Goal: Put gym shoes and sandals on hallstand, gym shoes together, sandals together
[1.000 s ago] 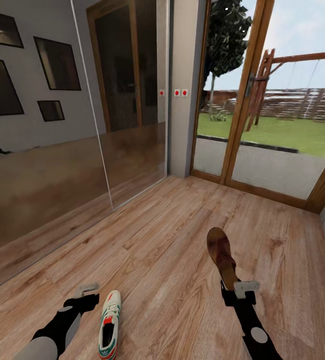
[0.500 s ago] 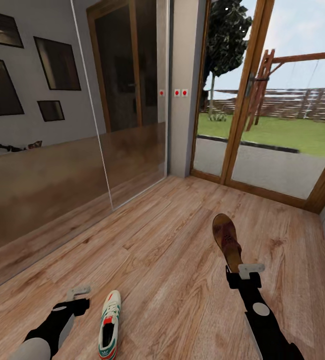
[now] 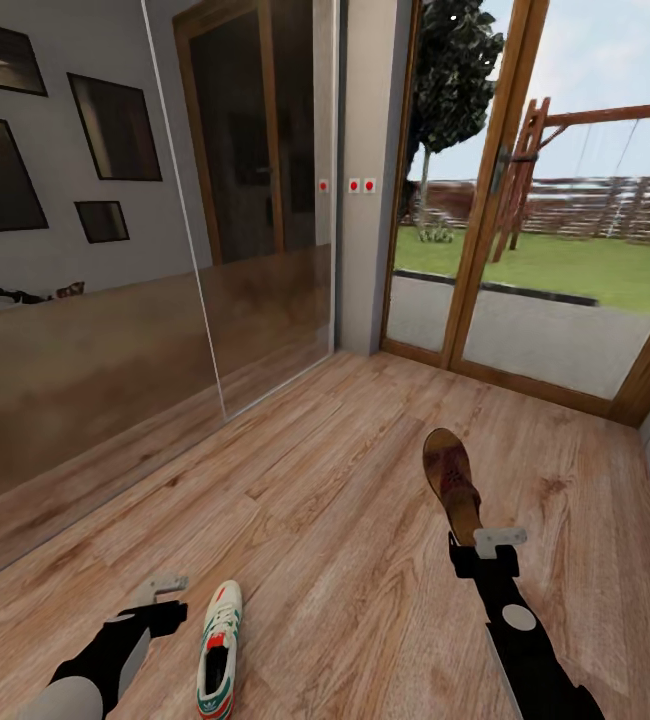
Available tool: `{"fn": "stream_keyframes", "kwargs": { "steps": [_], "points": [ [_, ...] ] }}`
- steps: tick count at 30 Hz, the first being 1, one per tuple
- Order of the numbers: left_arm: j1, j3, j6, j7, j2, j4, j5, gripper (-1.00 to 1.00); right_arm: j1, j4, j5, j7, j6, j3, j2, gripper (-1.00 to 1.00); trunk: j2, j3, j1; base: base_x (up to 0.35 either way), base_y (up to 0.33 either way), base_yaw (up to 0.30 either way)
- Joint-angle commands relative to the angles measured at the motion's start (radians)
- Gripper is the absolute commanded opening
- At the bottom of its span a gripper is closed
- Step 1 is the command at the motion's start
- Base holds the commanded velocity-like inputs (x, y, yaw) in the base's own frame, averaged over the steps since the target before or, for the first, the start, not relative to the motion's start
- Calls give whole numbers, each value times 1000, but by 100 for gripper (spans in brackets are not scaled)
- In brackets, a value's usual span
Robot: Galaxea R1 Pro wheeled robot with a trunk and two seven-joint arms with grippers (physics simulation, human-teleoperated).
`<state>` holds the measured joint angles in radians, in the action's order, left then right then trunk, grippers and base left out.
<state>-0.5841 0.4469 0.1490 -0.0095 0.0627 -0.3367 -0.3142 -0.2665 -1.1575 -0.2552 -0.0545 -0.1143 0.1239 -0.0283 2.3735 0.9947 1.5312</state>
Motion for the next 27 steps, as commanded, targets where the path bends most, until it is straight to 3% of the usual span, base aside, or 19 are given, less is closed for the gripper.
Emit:
{"fn": "stream_keyframes", "kwargs": {
  "steps": [1, 5, 6, 9, 12, 14, 16, 17, 27],
  "points": [
    [0, 6, 4, -18, -1, -2, -7, 100, 0, -1, -10, -2, -7, 1, -4, -100, 0, 1, 0, 0, 0, 0],
    [0, 10, -7, -115, -4, 3, -4, 100, 0, -1, -9, -2, -8, 3, -16, -100, 0, 1, 0, 0, 0, 0],
    [0, 10, -41, -133, -7, 6, -4, 100, 0, 0, -8, -2, -8, 3, -19, -100, 0, 1, 0, 0, 0, 0],
    [0, 9, -67, -137, -13, 8, -7, 100, 0, 0, -8, -2, -8, 2, -20, -100, 0, 3, 0, 0, 0, 0],
    [0, 8, -85, -106, -29, 12, -11, 100, 0, 0, -8, -2, -8, 3, -21, -100, 14, 13, 7, 0, 0, 0],
    [0, 6, -89, -59, -57, 12, -16, 100, 0, 1, -8, -2, -8, 3, -21, -100, 28, 23, 15, 0, 0, 0],
    [0, 3, -90, -10, -75, 12, -31, 100, 0, 1, -8, -2, -8, 3, -21, -100, 42, 32, 23, 0, 0, 0],
    [0, -6, -93, 33, -87, 13, -55, 100, 0, 1, -9, -2, -8, 3, -21, -100, 49, 37, 27, 0, 0, 0],
    [1, -11, -97, 53, -93, 15, -70, 100, 0, 1, -9, -2, -8, 4, -21, -100, 119, 84, 65, 0, 0, 0]
  ]
}}
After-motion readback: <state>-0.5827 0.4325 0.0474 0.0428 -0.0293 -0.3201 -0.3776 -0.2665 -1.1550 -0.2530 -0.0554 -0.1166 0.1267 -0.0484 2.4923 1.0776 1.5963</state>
